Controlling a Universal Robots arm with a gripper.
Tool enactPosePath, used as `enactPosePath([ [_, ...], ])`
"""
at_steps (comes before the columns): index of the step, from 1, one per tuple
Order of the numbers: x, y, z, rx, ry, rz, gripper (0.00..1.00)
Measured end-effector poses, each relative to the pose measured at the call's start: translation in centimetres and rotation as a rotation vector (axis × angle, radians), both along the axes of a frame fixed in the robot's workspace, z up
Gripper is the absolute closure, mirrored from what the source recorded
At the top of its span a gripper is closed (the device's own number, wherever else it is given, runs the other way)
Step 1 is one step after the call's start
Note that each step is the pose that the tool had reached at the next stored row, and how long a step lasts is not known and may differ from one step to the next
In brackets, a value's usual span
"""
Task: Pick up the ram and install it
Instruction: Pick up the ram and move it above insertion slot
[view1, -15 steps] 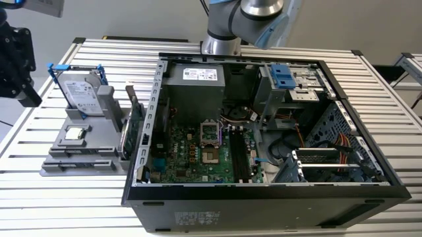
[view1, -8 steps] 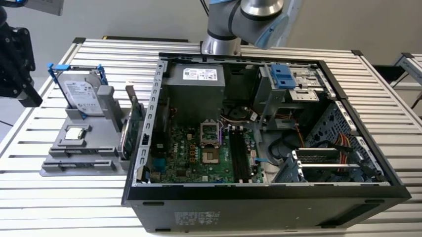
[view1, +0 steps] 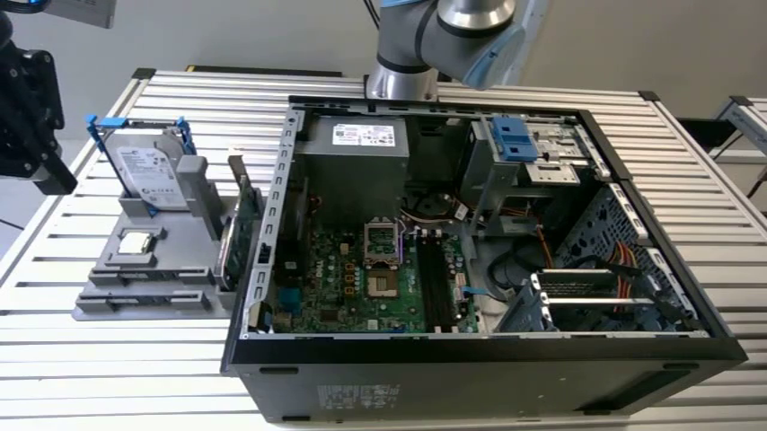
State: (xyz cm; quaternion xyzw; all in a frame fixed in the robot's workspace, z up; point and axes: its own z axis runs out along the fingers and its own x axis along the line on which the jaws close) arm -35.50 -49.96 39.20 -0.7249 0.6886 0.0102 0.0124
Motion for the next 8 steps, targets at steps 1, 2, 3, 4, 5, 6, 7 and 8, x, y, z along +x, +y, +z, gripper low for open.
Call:
enactPosePath([
  [1,0.00,0.00,0.00,0.0000,0.0000,0.000,1.00],
  [2,0.00,0.00,0.00,0.0000,0.0000,0.000,0.00],
  [3,0.00,0.00,0.00,0.0000,0.0000,0.000,0.00],
  [4,0.00,0.00,0.00,0.0000,0.0000,0.000,0.00],
  [5,0.00,0.00,0.00,0.0000,0.0000,0.000,0.00],
  [6,0.00,0.00,0.00,0.0000,0.0000,0.000,0.00],
  [7,0.00,0.00,0.00,0.0000,0.0000,0.000,0.00],
  [8,0.00,0.00,0.00,0.0000,0.0000,0.000,0.00],
])
